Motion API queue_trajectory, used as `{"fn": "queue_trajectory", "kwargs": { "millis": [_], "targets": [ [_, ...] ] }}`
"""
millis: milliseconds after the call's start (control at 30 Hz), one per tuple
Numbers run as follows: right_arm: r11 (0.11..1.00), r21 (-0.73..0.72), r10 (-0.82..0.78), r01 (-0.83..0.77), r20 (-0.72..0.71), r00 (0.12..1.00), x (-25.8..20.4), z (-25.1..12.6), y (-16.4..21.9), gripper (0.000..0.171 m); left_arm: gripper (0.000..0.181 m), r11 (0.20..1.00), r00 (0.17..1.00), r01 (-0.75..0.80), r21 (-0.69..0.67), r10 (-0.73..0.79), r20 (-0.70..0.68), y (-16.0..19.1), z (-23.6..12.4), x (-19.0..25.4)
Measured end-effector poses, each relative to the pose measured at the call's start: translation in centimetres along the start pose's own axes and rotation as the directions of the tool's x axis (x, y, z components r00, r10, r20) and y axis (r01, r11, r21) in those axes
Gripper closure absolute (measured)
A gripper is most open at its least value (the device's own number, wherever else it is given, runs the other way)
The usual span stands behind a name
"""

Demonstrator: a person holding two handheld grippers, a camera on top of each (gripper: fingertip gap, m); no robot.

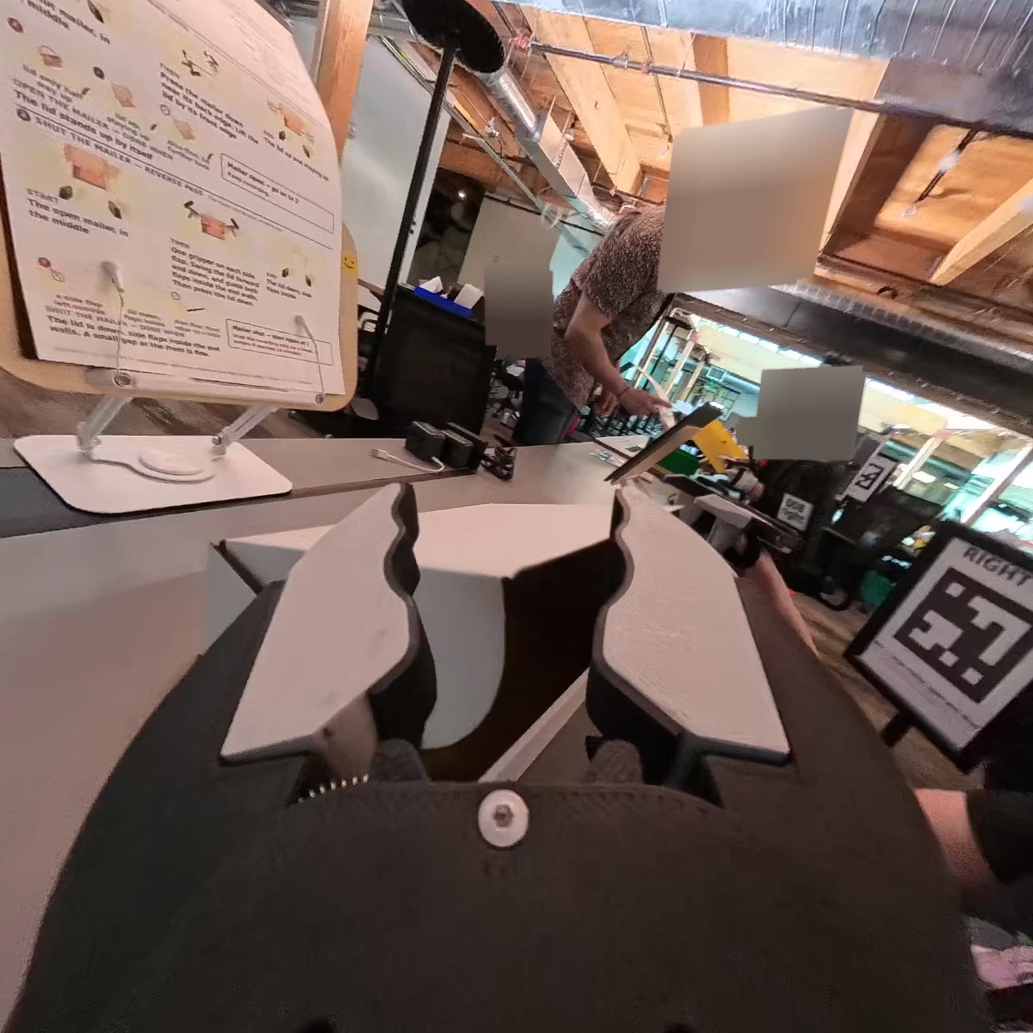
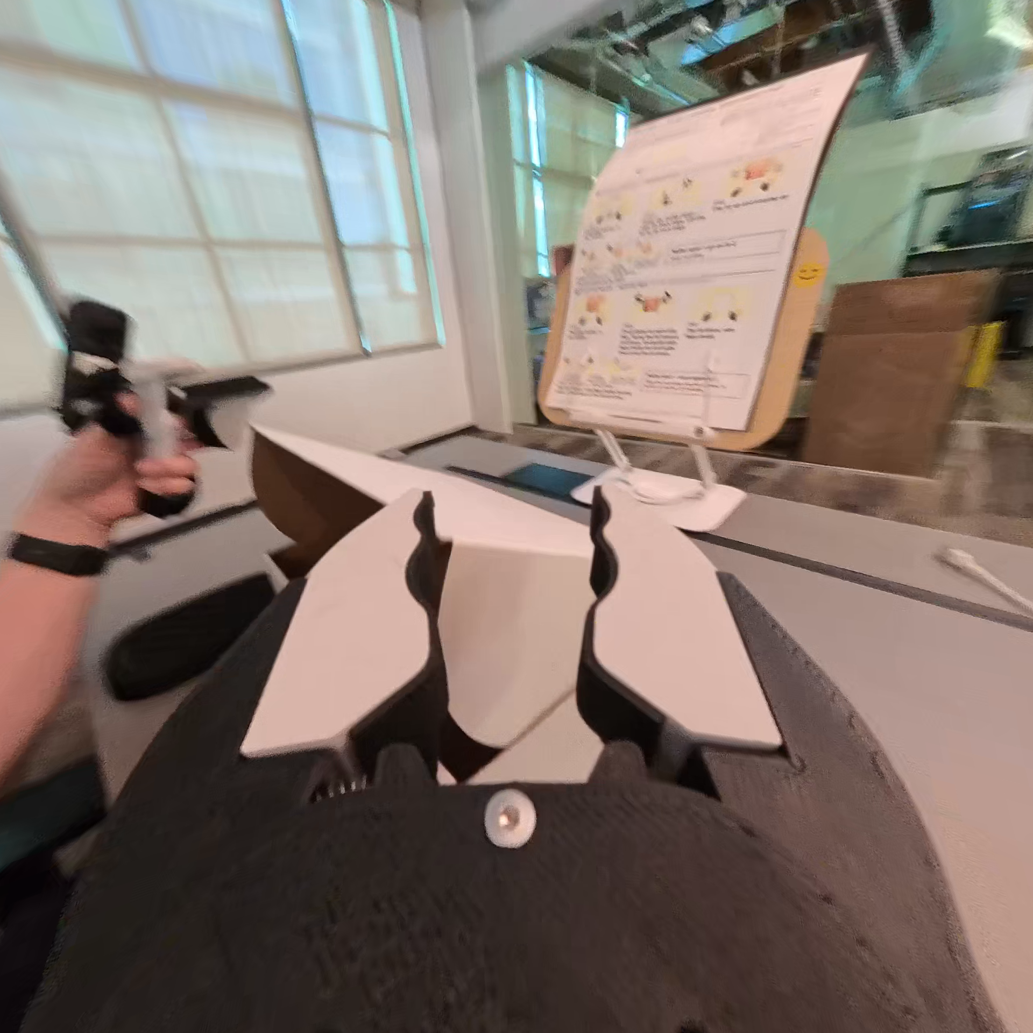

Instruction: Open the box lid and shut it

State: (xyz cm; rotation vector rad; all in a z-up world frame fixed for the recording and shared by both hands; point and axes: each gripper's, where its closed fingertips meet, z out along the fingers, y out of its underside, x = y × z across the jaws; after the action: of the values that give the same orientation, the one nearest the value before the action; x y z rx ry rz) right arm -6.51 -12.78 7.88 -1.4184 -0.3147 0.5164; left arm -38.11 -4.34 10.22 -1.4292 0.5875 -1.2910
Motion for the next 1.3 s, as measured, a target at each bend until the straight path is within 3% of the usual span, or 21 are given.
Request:
{"fn": "queue_trajectory", "kwargs": {
  "millis": [100,167,300,500,700,867,1033,1200,1300],
  "targets": [
    [0.986,-0.019,0.165,-0.164,0.159,0.973,-0.6,0.6,-1.0,0.117,0.117,0.998,0.998,0.049,-0.038,-0.051,-0.048,-0.4,0.7,-0.4],
    [0.981,-0.052,0.193,-0.186,0.222,0.956,-1.5,1.1,-0.4,0.121,0.119,0.995,0.996,0.06,-0.082,-0.064,-0.058,0.3,1.0,-0.4],
    [0.992,-0.089,0.104,-0.089,0.172,0.98,-1.4,1.4,1.8,0.123,0.122,0.992,0.999,0.034,-0.125,-0.038,-0.032,2.3,0.9,-0.7],
    [0.993,-0.089,0.086,-0.072,0.174,0.981,-1.8,1.0,2.5,0.123,0.122,0.99,0.999,0.037,-0.135,-0.038,-0.003,3.9,-0.7,-1.3],
    [0.995,-0.076,0.075,-0.063,0.178,0.981,-2.1,0.8,2.9,0.119,0.114,0.978,0.993,-0.093,-0.186,0.103,0.048,6.2,-1.2,-1.5],
    [0.995,-0.075,0.081,-0.067,0.197,0.977,-2.5,1.3,3.2,0.119,0.123,0.953,0.99,-0.12,-0.279,0.136,0.039,8.8,0.1,-1.8],
    [0.994,-0.109,0.044,-0.027,0.154,0.987,-1.7,1.3,3.8,0.118,0.148,0.924,0.974,-0.172,-0.341,0.212,0.083,10.1,0.7,-2.5],
    [0.994,-0.102,0.054,-0.04,0.137,0.989,-1.2,1.0,3.9,0.119,0.148,0.918,0.975,-0.166,-0.361,0.208,0.08,10.4,0.4,-2.2],
    [0.995,-0.084,0.06,-0.047,0.154,0.986,-1.6,0.7,3.4,0.119,0.132,0.949,0.989,-0.137,-0.285,0.149,0.023,8.6,-0.1,-0.6]
  ]
}}
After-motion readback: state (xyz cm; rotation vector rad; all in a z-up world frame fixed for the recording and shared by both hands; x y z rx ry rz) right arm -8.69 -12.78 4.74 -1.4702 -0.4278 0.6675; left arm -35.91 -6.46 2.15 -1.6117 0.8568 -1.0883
